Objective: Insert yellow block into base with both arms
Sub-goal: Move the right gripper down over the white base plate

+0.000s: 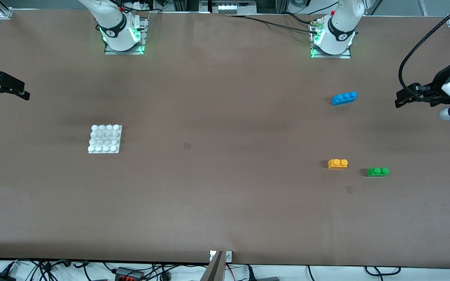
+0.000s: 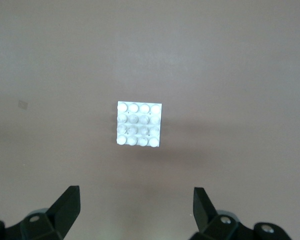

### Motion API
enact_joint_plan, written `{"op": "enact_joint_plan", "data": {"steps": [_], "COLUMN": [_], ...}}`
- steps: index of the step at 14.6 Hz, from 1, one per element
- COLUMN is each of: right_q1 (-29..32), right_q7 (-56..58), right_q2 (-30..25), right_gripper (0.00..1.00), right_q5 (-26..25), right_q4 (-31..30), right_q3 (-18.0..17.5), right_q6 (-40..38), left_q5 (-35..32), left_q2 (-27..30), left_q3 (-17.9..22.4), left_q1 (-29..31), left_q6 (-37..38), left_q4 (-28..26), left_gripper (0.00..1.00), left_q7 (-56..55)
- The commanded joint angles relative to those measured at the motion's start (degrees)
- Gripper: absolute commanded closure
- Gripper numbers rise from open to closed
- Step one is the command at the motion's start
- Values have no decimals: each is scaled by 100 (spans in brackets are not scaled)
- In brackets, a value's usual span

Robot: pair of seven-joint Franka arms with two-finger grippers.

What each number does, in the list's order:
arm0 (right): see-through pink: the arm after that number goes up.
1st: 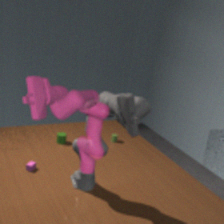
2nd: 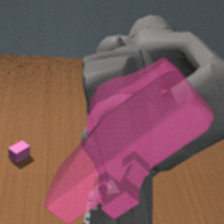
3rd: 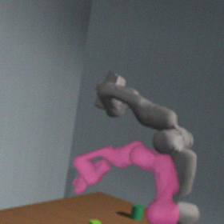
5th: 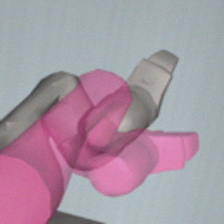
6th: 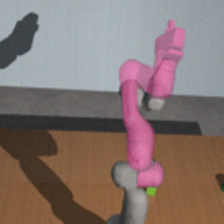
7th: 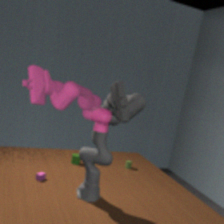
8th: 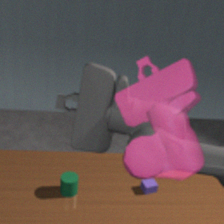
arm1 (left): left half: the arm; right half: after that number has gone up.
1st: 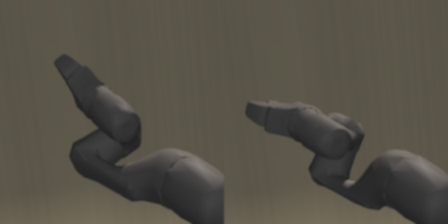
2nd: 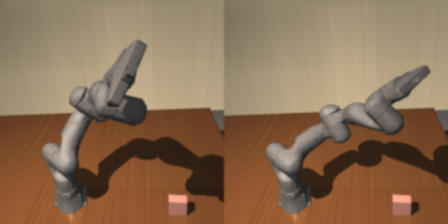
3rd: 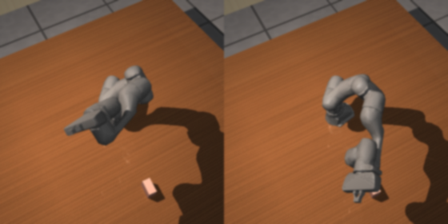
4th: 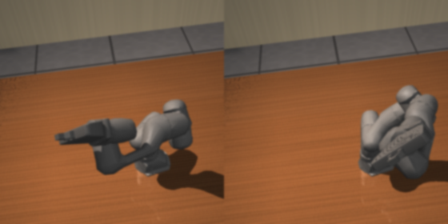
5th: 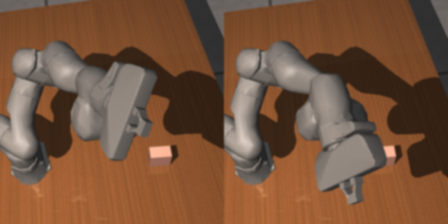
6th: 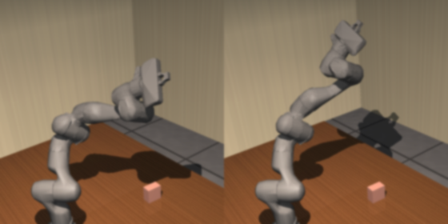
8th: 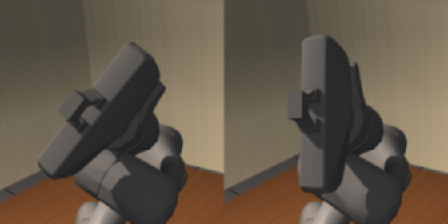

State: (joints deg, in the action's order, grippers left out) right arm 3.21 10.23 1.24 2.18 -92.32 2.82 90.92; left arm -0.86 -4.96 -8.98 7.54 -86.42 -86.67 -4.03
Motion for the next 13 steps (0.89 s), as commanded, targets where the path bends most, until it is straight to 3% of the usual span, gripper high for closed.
{"op": "enact_joint_plan", "data": {"steps": [1,8,13], "right_q1": [39,13,30], "right_q7": [49,111,15], "right_q2": [43,60,472], "right_gripper": [0,0,0], "right_q5": [54,1,-16], "right_q4": [127,110,57], "right_q3": [26,26,17], "right_q6": [-153,-197,-900], "left_q5": [130,130,130], "left_q2": [39,39,31], "left_q3": [10,10,28], "left_q1": [19,28,28], "left_q6": [82,82,82], "left_q4": [36,36,36], "left_gripper": [0,0,0], "left_q7": [-28,-28,-28]}}
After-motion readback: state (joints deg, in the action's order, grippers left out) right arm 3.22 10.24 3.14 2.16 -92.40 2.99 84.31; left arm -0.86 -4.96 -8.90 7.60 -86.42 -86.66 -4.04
